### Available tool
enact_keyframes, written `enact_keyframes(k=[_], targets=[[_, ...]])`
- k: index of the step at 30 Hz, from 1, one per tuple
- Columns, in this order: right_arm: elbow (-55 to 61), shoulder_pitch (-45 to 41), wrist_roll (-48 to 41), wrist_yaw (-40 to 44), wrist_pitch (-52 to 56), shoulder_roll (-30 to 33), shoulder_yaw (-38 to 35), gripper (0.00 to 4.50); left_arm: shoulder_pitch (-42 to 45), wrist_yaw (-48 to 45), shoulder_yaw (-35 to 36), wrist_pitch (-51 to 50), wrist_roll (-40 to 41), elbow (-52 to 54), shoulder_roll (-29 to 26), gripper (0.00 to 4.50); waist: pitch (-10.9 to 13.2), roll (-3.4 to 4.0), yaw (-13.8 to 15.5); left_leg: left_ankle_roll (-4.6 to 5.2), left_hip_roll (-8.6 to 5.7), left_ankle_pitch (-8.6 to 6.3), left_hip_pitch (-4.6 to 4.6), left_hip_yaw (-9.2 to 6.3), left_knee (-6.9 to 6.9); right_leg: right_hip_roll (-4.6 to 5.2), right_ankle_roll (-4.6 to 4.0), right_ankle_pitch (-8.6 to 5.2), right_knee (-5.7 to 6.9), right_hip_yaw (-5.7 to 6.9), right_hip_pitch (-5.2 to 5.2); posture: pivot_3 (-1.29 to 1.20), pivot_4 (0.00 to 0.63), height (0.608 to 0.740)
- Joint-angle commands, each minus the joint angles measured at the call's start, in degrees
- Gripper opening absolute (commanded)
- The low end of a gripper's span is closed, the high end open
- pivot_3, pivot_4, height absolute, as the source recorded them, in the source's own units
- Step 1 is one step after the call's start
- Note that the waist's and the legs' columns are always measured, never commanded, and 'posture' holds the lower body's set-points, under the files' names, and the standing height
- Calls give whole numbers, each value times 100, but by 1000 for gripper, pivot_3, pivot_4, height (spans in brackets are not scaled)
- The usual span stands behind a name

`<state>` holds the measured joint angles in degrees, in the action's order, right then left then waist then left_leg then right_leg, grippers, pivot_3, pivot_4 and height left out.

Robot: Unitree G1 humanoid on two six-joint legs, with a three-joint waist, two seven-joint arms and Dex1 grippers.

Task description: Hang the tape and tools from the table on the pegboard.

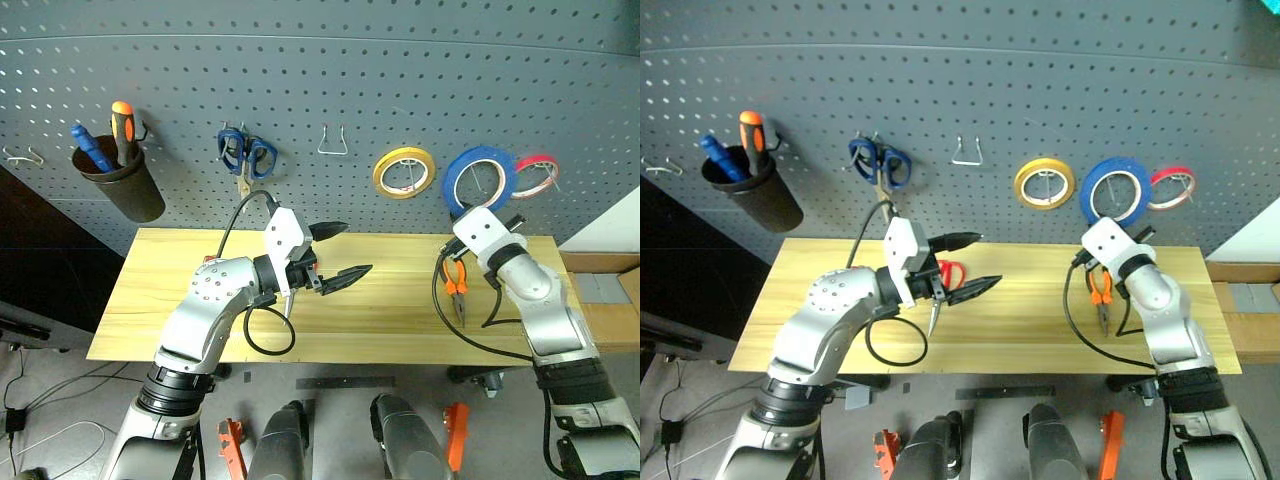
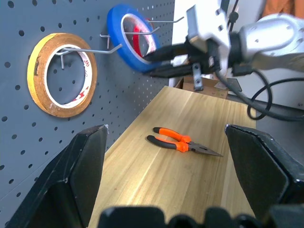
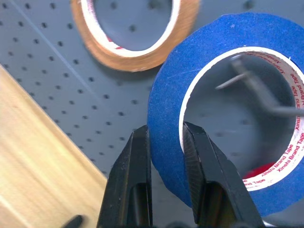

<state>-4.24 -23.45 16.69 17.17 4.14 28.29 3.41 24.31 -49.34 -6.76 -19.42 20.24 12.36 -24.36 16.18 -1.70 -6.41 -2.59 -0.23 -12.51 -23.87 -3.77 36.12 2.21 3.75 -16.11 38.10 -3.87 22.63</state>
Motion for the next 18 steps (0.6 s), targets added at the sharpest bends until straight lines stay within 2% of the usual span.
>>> enact_keyframes(k=[1, 6, 10, 14, 18], targets=[[203, 247, -132, -70, -124, -143, -29, 1330, -29, -11, 48, 78, 32, 145, -48, 4232, 0, 0, 2, 0, 0, 0, -2, 0, 0, 0, 0, 0, 2, -1, 1, -141, 252, 740], [1075, 1137, -186, 0, 532, -467, -21, 3036, -137, -124, -75, 150, -179, 55, -272, 4232, -1, 1, 21, 0, 0, 0, -1, -11, 1, 0, 0, 0, 5, 0, 1, -142, 256, 740], [1958, 1712, -441, -98, 2019, -1108, -157, 4465, -123, -229, -157, 346, -547, -331, -546, 4232, -1, 2, 23, 0, -1, 0, -1, -31, 4, 1, -1, 0, 14, -1, 2, -148, 259, 740], [1943, 1332, -664, -504, 3661, -1828, -565, 4465, -67, -605, -384, 807, -946, -807, -918, 4232, -1, 2, -8, -8, -2, 8, 6, -27, 19, -3, -4, 0, 76, -12, 27, -167, 261, 740], [1264, 548, -859, -874, 4633, -2137, -1040, 4465, 54, -784, -407, 1005, -977, -1072, -925, 4232, -1, 2, -9, -18, 1, 46, -3, -28, 19, -10, -28, 13, 89, -12, 49, -168, 257, 740]])
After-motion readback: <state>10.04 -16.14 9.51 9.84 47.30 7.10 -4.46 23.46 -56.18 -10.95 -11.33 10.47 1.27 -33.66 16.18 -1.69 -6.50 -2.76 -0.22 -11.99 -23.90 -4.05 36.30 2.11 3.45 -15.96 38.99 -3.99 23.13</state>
